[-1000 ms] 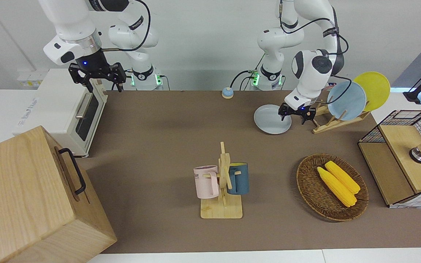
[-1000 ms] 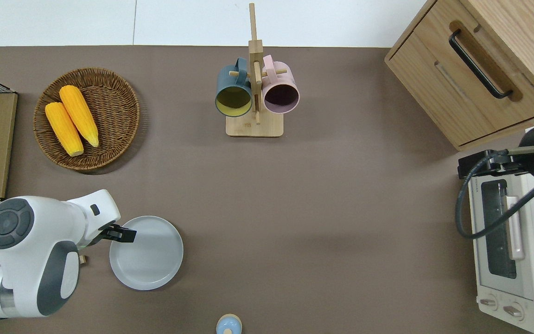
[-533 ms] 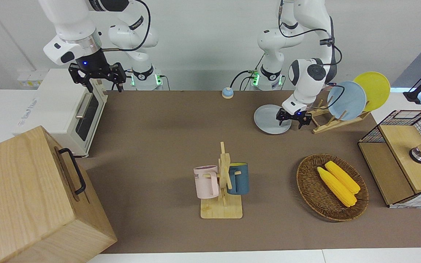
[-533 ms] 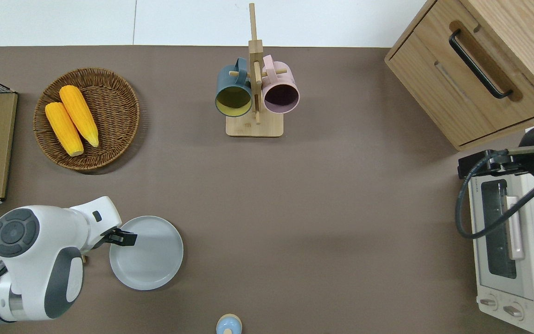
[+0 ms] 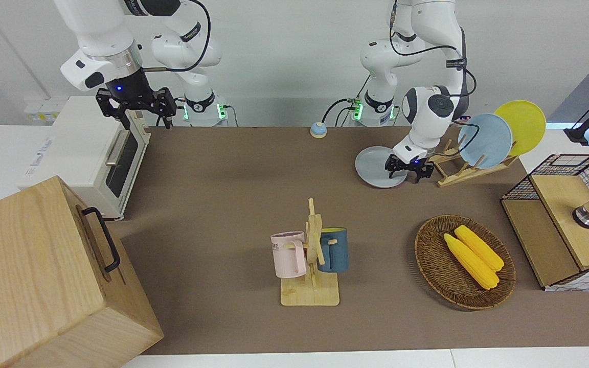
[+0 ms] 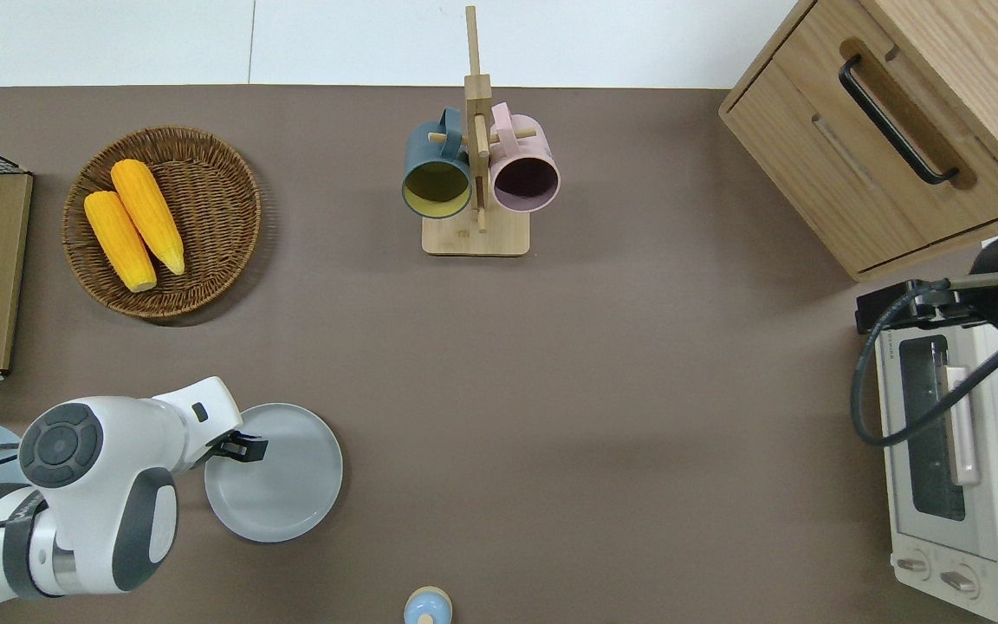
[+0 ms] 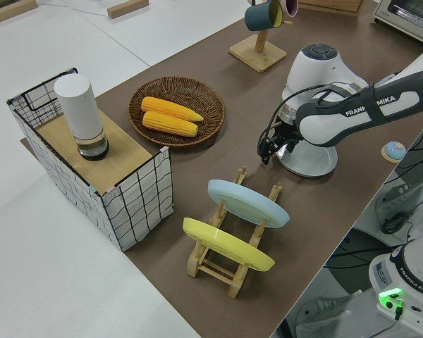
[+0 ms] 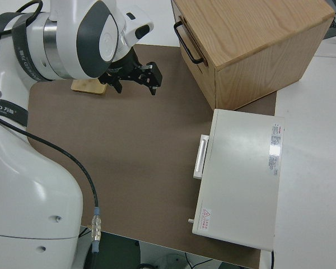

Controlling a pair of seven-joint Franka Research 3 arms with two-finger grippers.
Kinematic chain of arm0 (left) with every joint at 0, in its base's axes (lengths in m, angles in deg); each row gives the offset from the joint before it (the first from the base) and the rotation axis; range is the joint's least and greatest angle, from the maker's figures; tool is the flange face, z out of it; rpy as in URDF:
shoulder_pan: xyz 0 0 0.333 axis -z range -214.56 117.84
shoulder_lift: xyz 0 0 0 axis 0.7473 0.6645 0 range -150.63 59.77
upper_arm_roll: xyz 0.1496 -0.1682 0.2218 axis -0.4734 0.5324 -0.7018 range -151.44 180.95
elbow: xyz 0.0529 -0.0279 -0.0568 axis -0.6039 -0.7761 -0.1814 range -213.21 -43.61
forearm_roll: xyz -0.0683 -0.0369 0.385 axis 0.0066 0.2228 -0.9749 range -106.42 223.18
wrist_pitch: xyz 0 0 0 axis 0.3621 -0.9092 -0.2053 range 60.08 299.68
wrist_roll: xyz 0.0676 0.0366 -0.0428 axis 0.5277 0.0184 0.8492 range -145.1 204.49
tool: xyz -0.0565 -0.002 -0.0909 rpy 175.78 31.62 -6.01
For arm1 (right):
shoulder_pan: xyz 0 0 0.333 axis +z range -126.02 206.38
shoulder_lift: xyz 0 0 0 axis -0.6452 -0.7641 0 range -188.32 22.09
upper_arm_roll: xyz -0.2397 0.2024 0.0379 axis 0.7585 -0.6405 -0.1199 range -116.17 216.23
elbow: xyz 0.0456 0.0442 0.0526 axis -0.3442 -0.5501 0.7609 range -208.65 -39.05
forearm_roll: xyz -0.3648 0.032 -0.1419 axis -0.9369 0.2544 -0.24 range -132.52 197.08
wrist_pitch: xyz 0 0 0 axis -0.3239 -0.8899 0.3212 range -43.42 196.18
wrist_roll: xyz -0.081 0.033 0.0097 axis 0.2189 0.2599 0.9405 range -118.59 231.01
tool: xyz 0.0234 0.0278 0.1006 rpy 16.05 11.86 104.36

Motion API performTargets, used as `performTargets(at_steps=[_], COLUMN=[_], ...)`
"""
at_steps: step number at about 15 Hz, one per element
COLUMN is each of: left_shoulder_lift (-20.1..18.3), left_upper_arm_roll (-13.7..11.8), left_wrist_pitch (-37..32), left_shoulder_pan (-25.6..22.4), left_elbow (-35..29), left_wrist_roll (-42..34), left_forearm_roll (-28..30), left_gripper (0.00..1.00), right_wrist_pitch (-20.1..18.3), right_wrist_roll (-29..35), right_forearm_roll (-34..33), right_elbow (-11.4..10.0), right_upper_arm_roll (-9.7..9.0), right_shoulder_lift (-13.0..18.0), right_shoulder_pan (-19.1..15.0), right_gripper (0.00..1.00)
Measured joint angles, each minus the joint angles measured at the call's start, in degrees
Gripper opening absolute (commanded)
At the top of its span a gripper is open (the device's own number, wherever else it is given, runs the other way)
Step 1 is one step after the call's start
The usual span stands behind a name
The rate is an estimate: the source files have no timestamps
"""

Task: Pick gray plate from table and place it on lower plate rack with left arm
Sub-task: 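Lower the left gripper onto the gray plate rim and grasp it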

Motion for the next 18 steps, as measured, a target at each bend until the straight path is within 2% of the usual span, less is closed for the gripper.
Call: performTargets(at_steps=[3, 4, 14, 18], left_shoulder_lift=[-0.4, -0.7, -1.4, -3.6], left_upper_arm_roll=[0.0, 0.1, 0.1, 0.0], left_wrist_pitch=[0.1, 0.1, -0.3, -4.8], left_shoulder_pan=[0.0, 0.0, 0.0, -0.2], left_elbow=[0.1, 0.1, 0.0, 1.2], left_wrist_roll=[0.0, 0.0, -0.7, -0.9], left_forearm_roll=[0.0, 0.0, 0.1, 0.5], left_gripper=[0.05, 0.00, 0.00, 0.00], right_wrist_pitch=[0.0, 0.0, 0.0, 0.0], right_wrist_roll=[0.0, 0.0, 0.0, 0.0], right_forearm_roll=[0.0, 0.0, 0.0, 0.0], right_elbow=[0.0, 0.0, 0.0, 0.0], right_upper_arm_roll=[0.00, 0.00, 0.00, 0.00], right_shoulder_lift=[0.0, 0.0, 0.0, 0.0], right_shoulder_pan=[0.0, 0.0, 0.0, 0.0], right_gripper=[0.983, 0.983, 0.983, 0.983])
